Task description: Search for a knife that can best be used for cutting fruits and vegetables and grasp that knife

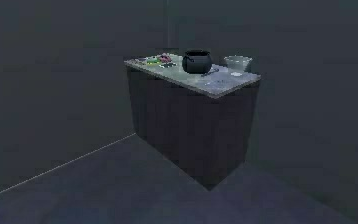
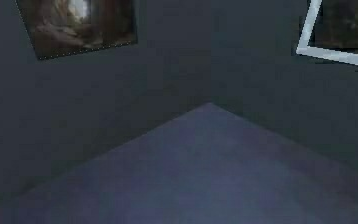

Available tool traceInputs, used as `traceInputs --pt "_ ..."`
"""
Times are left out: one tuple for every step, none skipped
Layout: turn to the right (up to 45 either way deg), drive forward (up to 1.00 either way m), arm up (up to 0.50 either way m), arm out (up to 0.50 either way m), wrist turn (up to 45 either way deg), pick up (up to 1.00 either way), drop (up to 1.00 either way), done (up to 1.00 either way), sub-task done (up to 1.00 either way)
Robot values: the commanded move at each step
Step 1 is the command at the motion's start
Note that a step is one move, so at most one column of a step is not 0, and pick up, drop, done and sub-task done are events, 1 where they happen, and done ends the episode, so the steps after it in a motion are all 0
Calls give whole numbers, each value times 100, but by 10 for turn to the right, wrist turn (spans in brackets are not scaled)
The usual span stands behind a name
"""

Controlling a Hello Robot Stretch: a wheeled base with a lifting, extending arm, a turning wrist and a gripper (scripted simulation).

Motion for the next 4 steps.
traceInputs --pt "-180 0 0 0 0 0 0 0 0" --pt "0 100 0 0 0 0 0 0 0" --pt "-30 0 0 0 0 0 0 0 0" --pt "0 25 0 0 0 0 0 0 0"
